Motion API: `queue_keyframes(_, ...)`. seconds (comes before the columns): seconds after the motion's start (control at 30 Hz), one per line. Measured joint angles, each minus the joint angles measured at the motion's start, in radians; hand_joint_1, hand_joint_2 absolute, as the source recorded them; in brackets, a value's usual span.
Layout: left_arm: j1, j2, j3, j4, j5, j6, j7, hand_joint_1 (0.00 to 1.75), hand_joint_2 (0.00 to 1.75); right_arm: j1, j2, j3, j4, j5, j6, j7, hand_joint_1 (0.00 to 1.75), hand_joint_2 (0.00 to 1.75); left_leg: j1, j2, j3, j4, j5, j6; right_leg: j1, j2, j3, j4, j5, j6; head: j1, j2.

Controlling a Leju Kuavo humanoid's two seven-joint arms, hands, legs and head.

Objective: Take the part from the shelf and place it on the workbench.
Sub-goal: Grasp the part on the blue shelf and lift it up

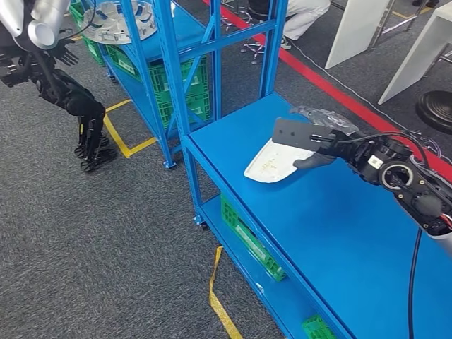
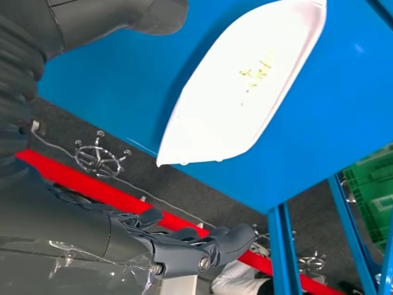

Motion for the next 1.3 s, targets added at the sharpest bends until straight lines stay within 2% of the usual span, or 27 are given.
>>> queue_keyframes(0.2,0.002,0.001,0.006,0.0,0.002,-0.002,0.0,0.0,0.0,-0.006,-0.026,0.027,0.0,-0.02,0.033,0.027,0.0,1.75,0.0,0.0,0.0,0.0,0.0,0.0,0.0,0.0,0.0,0.0,0.0,0.0,0.0,0.0)
queue_keyframes(0.5,0.013,0.009,0.02,0.0,0.016,-0.006,0.01,0.0,0.0,-0.035,-0.067,0.073,-0.005,-0.081,0.131,0.05,0.0,1.75,0.0,0.0,0.0,0.0,0.0,0.0,0.0,0.0,0.0,0.0,0.0,0.0,0.0,0.0)
queue_keyframes(1.03,0.019,0.014,0.03,0.0,0.016,-0.008,0.009,0.0,0.0,-0.055,-0.085,0.108,-0.008,-0.082,0.142,0.054,0.0,1.75,0.0,0.0,0.0,0.0,0.0,0.0,0.0,0.0,0.0,0.0,0.0,0.0,0.0,0.0)
queue_keyframes(1.3,0.019,0.014,0.035,0.0,0.016,-0.006,0.001,0.0,0.0,-0.106,-0.097,0.161,-0.007,0.079,0.246,0.045,0.0,1.75,0.0,0.0,0.0,0.0,0.0,0.0,0.0,0.0,0.0,0.0,0.0,0.0,0.0,0.0)
